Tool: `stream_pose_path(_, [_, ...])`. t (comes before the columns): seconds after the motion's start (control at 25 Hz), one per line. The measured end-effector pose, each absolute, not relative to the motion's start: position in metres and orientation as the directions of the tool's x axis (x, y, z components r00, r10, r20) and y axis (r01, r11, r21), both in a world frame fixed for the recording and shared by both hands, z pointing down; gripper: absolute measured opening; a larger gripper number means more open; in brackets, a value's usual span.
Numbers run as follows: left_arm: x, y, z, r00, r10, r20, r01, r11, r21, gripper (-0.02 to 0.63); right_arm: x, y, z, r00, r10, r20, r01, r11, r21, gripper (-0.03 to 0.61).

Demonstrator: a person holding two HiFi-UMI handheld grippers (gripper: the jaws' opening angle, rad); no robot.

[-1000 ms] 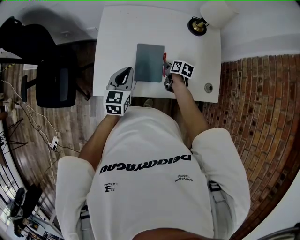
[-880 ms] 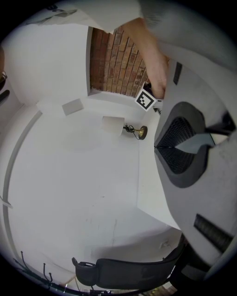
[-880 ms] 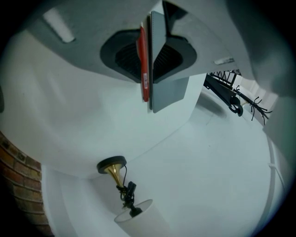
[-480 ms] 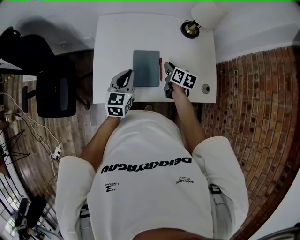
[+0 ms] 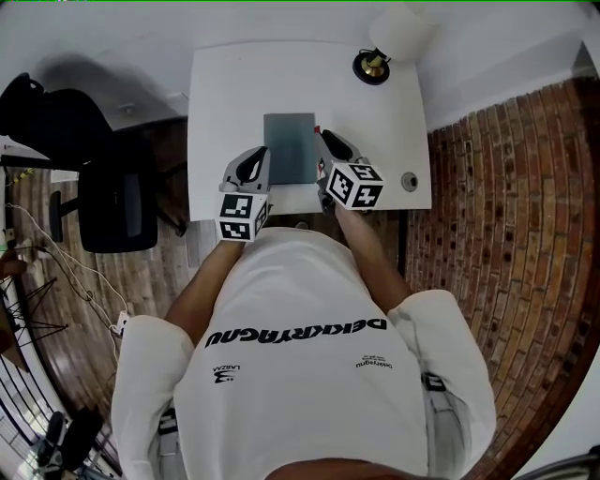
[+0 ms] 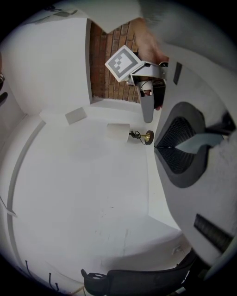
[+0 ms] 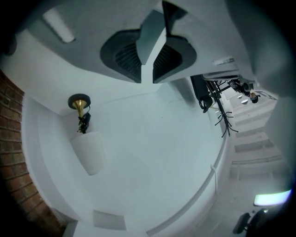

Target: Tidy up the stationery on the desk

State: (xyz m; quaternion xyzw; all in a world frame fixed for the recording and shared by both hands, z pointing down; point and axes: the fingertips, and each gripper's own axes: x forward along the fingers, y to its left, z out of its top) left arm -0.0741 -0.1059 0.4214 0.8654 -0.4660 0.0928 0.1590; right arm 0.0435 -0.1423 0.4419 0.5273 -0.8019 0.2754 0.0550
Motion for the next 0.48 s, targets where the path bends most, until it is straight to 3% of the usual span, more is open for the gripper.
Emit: stream_pose_path(0.48, [-0.062,-0.099,0.414,0.567,-0.772,0.286,-0.823,-0.545,0.162,-0.002,0.034,-0.113,0.414,-0.436,-0.863,0.256,-0.893,0.379,-0.244,-0.009])
